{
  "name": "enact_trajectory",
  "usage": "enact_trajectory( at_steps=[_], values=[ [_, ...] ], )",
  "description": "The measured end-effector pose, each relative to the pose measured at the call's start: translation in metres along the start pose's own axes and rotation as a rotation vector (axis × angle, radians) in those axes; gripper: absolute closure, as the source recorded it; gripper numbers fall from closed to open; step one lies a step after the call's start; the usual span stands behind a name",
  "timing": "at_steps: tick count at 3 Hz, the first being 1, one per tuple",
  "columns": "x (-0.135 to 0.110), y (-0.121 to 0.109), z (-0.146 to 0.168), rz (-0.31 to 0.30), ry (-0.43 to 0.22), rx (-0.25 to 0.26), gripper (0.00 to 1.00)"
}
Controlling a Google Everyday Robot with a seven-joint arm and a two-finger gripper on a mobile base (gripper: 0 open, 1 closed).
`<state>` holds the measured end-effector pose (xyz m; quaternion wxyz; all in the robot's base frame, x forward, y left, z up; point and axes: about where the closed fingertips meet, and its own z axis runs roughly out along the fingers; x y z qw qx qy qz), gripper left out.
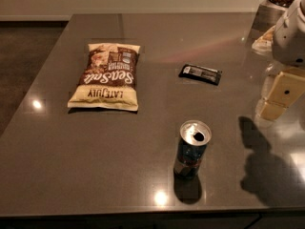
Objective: Move redbull can near rxbar chocolate
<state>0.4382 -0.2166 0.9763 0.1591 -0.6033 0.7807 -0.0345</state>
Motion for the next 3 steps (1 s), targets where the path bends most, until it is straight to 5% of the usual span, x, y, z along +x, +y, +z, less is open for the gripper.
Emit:
enact_trajectory(
  at_steps=[3],
  values=[
    [-0.041, 0.027, 0.010, -0.052, -0.114, -0.086, 0.00]
  ],
)
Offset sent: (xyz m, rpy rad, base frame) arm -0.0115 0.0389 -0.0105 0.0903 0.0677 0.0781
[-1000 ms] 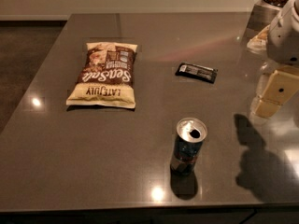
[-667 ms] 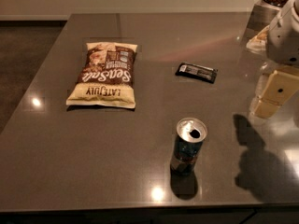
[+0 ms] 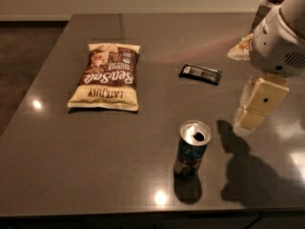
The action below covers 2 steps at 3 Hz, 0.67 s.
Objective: Move redbull can near rxbar chocolate
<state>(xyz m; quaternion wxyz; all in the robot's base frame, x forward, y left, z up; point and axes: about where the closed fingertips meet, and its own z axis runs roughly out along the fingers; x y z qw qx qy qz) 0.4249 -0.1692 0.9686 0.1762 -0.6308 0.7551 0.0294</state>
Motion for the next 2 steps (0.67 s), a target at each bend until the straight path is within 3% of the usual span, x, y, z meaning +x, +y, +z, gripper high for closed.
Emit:
enact_trajectory(
  at_steps=[1, 2],
  values=[
    [-0.034, 0.022, 0.018, -0.041, -0.111, -0.090, 0.00],
    [-0.055, 0.037, 0.028, -0.067, -0.178, -0.148, 0.00]
  ],
)
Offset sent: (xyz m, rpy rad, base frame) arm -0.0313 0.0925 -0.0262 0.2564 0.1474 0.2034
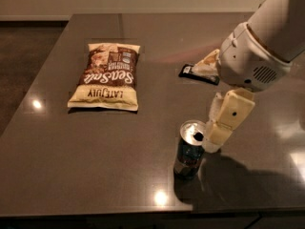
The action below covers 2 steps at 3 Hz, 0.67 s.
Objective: Move redbull can near rxbar chocolate
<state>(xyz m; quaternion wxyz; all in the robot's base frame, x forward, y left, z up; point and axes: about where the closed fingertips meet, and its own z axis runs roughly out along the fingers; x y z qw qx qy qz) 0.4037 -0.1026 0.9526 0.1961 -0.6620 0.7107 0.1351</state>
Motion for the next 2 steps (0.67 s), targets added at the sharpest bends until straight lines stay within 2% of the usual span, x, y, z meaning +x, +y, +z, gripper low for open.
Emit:
enact_trajectory(
  at_steps=[1, 2],
  values=[
    [-0.010, 0.012, 0.013, -0.028, -0.049, -0.053, 0.00],
    [-0.014, 0.024, 0.025, -0.087, -0.090, -0.076, 0.00]
  ],
)
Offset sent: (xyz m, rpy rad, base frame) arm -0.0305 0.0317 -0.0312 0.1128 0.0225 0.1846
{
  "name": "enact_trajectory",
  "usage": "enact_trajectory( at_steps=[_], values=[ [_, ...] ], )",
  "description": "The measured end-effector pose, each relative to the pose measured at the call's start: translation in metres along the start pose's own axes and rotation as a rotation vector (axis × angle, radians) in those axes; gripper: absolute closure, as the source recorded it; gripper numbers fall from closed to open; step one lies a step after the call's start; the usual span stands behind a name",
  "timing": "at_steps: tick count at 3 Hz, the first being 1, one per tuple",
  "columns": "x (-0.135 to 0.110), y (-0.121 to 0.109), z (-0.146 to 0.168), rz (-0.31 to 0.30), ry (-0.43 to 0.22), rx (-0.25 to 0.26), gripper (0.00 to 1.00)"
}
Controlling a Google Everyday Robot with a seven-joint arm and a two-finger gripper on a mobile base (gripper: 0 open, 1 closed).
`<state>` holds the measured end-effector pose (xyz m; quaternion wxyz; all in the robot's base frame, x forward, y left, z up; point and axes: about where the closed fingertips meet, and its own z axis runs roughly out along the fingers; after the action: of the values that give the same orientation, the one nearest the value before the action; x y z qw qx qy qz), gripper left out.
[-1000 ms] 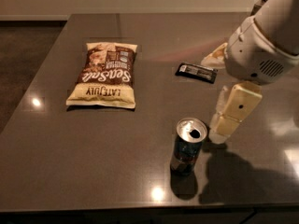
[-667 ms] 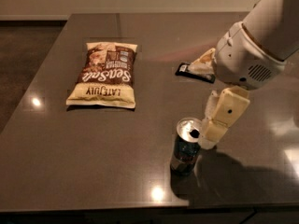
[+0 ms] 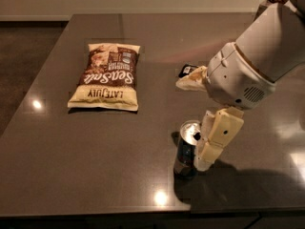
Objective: Move redbull can near rxbar chocolate
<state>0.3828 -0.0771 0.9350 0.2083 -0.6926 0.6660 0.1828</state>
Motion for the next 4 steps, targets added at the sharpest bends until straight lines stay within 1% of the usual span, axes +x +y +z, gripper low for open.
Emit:
enact_trajectory(
  at_steps=[1, 2, 3, 4],
  values=[
    [0.001, 0.004, 0.004, -0.030, -0.015, -0.005, 0.00],
    [0.006, 0.009, 0.009, -0.049, -0.036, -0.029, 0.00],
    [0.010, 0.011, 0.009, -0.054, -0.043, -0.038, 0.00],
    [0.016, 0.014, 0.007, -0.057, -0.049, -0.049, 0.18]
  ],
)
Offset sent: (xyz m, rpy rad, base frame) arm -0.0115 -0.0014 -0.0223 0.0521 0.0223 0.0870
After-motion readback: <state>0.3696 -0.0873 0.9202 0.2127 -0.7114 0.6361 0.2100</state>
